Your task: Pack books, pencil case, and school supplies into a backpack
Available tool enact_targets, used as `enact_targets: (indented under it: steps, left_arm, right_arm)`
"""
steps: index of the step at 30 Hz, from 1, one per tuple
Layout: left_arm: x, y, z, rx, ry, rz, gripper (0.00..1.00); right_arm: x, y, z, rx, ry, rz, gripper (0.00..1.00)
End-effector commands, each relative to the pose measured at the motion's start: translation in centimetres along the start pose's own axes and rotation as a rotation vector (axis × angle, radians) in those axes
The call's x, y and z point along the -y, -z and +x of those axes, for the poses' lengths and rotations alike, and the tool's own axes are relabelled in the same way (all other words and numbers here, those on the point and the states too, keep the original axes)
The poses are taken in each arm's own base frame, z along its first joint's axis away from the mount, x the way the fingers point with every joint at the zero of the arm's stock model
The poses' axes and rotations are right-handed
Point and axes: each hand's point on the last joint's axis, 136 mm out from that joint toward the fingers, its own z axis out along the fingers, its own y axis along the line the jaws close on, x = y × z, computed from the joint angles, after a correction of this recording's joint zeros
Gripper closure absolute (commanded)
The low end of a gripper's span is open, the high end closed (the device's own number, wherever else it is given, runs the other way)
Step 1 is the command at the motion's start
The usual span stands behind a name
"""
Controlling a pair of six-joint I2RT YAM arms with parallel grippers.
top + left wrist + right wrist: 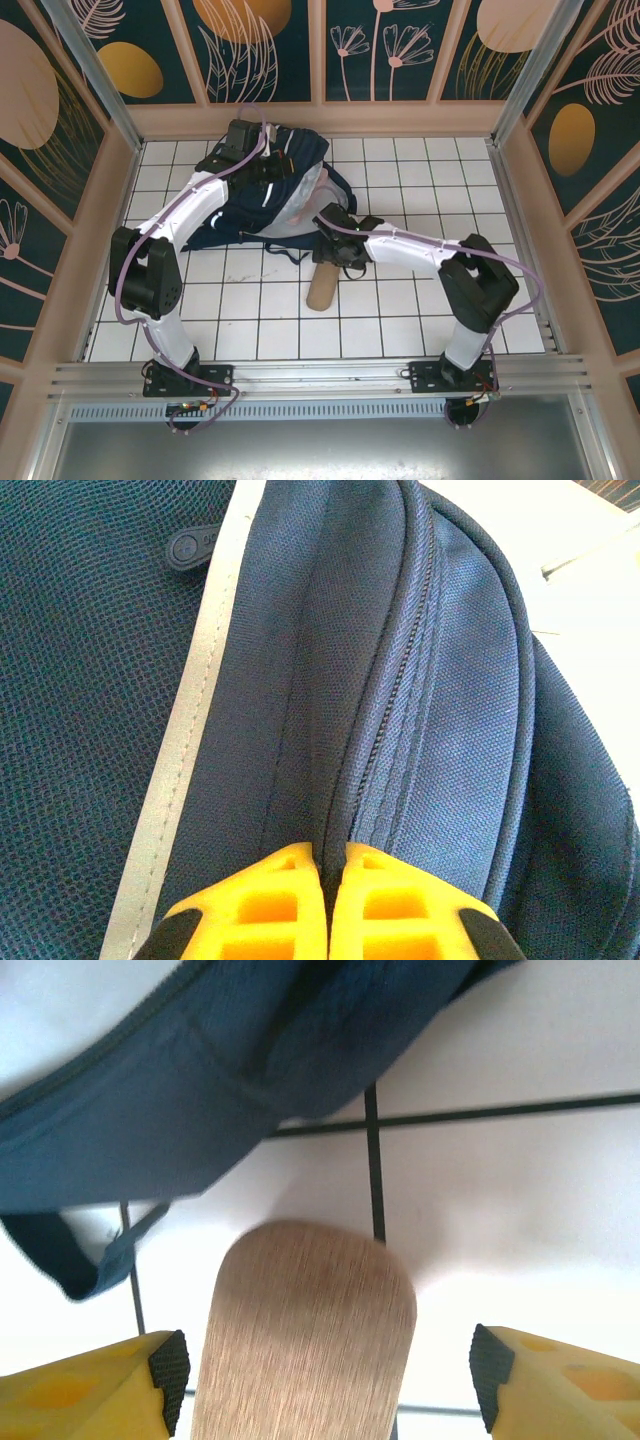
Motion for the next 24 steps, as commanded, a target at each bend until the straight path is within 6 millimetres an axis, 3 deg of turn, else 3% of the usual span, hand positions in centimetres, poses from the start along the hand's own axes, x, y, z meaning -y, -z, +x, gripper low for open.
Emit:
enact_targets:
  steps: [1,9,24]
  left_arm:
    - [-0.1,0.3,-0.9,0.010,-0.012,0.001,0.98]
    - [0.0,0.4,-0.6,0.005,-0.015,0.014,0.98]
    - [-0.1,1.1,0.2,0.006,-0.007,0.013,0.98]
  right_arm:
    - [1.0,1.1,1.9,-0.010,-0.077,0.034,0.23]
    - [-0.3,0.4,4.6,-0.066,-0.151,-0.027,0.18]
    - [-1.2,-1.9,5.8,-0.116,-0.123,0.021,0.18]
